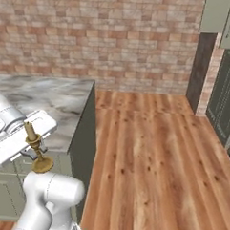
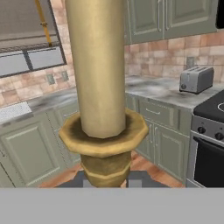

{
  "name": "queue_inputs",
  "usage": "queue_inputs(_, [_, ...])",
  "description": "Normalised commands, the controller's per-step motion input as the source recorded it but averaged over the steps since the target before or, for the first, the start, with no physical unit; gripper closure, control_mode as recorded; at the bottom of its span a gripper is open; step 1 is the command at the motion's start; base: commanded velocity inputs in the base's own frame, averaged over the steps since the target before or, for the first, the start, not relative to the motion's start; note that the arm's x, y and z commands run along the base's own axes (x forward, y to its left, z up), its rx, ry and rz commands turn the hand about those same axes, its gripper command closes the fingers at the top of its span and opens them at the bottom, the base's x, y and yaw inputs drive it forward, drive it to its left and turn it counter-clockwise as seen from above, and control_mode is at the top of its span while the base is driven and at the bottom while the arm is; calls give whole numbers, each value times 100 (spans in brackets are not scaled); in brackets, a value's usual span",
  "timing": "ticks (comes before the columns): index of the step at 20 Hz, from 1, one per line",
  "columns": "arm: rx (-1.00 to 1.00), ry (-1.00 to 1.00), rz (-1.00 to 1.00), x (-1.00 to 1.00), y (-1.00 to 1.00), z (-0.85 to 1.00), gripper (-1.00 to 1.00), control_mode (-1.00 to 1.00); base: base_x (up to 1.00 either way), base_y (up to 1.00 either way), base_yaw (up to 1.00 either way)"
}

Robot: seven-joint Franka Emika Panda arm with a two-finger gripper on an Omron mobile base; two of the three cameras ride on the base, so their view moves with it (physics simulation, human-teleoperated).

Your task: Pick the jar and candle from the dining table and place them in the open cabinet. Close the cabinet after placing the objects.

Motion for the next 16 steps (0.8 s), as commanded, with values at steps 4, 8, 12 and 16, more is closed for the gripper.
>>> queue_inputs(4, [0, 0, 0, 0, 0, 0, 100, 100, 27, -44, 0])
queue_inputs(8, [0, 0, 0, 0, 0, 0, 100, 100, 38, -38, 1])
queue_inputs(12, [0, 0, 0, 0, 0, 0, 100, 100, 40, -37, 4])
queue_inputs(16, [0, 0, 0, 0, 0, 0, 100, 100, 42, -42, 8])
